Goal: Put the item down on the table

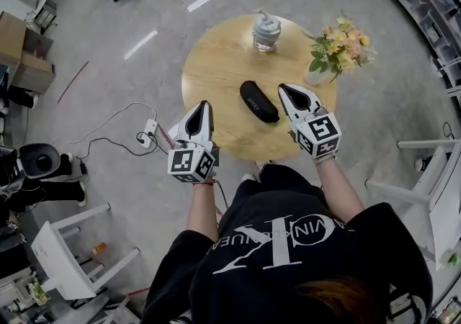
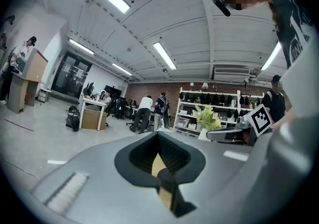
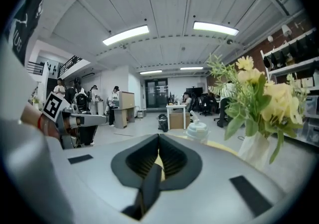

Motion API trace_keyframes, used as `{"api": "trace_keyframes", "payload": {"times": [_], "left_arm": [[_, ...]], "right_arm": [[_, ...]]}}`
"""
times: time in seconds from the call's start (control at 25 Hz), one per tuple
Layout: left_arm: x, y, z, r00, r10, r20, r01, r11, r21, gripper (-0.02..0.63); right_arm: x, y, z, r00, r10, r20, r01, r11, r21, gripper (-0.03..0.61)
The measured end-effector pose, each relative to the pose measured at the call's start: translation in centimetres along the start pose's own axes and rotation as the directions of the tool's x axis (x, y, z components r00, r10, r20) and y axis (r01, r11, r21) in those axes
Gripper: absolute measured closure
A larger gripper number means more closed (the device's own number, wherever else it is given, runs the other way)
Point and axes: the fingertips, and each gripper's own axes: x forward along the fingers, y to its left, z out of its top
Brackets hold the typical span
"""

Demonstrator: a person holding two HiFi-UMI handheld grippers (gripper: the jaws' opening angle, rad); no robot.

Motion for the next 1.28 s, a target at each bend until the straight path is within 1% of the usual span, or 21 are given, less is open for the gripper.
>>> {"api": "trace_keyframes", "payload": {"times": [0.16,0.36,0.48,0.76,1.0,1.28], "left_arm": [[0.1,0.4,1.4,1.0,0.023,0.02,-0.024,0.999,0.044,0.601],[0.2,0.7,3.1,0.998,0.04,0.058,-0.042,0.998,0.039,0.603],[0.1,0.8,3.7,0.997,0.041,0.072,-0.044,0.998,0.043,0.601],[-0.1,1.6,5.5,0.991,0.081,0.107,-0.086,0.995,0.042,0.603],[-0.4,1.7,7.0,0.987,0.091,0.136,-0.098,0.994,0.049,0.603],[-0.8,2.0,8.0,0.981,0.107,0.162,-0.117,0.992,0.056,0.603]], "right_arm": [[0.0,-0.1,1.3,1.0,-0.003,0.028,0.004,1.0,-0.007,0.563],[-0.3,-0.6,2.9,0.998,-0.004,0.061,0.005,1.0,-0.014,0.563],[-0.4,-0.7,3.8,0.997,-0.003,0.08,0.005,1.0,-0.021,0.563],[-0.7,-1.3,5.7,0.992,-0.007,0.122,0.011,0.999,-0.035,0.563],[-0.7,-1.5,7.3,0.988,-0.005,0.154,0.011,0.999,-0.041,0.565],[-0.5,-1.5,8.7,0.983,0.004,0.184,0.006,0.998,-0.057,0.565]]}}
